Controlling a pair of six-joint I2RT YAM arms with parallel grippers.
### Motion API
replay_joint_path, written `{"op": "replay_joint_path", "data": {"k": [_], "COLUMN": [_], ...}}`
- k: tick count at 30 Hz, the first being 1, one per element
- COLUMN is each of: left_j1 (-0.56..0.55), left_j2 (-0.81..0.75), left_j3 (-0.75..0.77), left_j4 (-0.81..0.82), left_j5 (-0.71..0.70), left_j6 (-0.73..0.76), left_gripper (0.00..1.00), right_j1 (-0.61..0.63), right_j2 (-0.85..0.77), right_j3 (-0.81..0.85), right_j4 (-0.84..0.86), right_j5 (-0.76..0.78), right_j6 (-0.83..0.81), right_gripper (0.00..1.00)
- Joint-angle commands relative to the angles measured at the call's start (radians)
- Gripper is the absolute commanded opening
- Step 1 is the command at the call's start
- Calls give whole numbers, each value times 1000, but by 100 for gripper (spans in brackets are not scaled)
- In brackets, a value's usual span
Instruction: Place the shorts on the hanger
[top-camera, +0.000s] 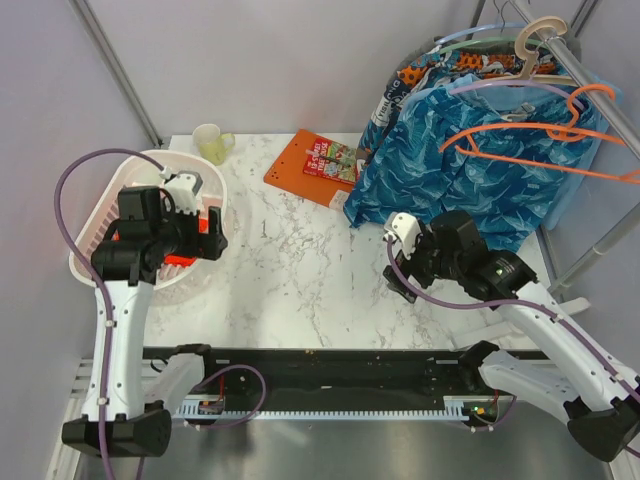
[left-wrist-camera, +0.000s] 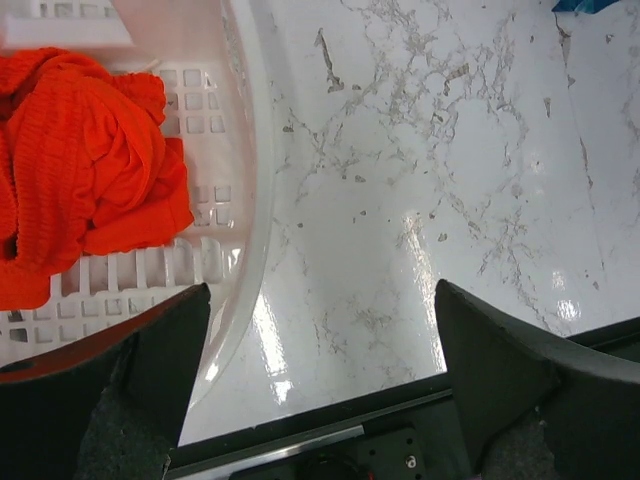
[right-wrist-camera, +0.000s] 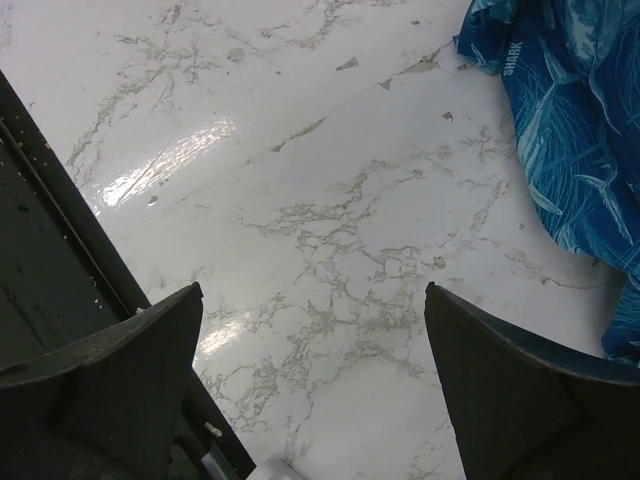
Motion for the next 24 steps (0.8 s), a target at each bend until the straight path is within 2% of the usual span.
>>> {"op": "replay_joint_path", "data": {"k": [1,4,9,13,20,24], "left_j1": [5,4,5,59,214,272], "left_j2": [96,202,415,605,818,932], "left_j3": [119,184,380,515,603,600], "left_j4": [68,80,60,53,31,59], "left_j5": [32,26,-23,-28,-15,-12], "left_j6": [-4,-19,-37,-31,33,149], "left_gripper": [99,99,99,99,96,92], "right_j1": [-25,-40,-45,-45,-45,-45], "right_j2": [-8,-14,-13,-1,19,44], "right_j3": [39,29,23,28,31,45], "right_j4": [32,36,36,30,21,21], "right_j5": [-44,-57,-65,-73,-84,-91], "right_j6": [42,51,51,48,44,42], "right_gripper": [98,98,98,98,98,98]}}
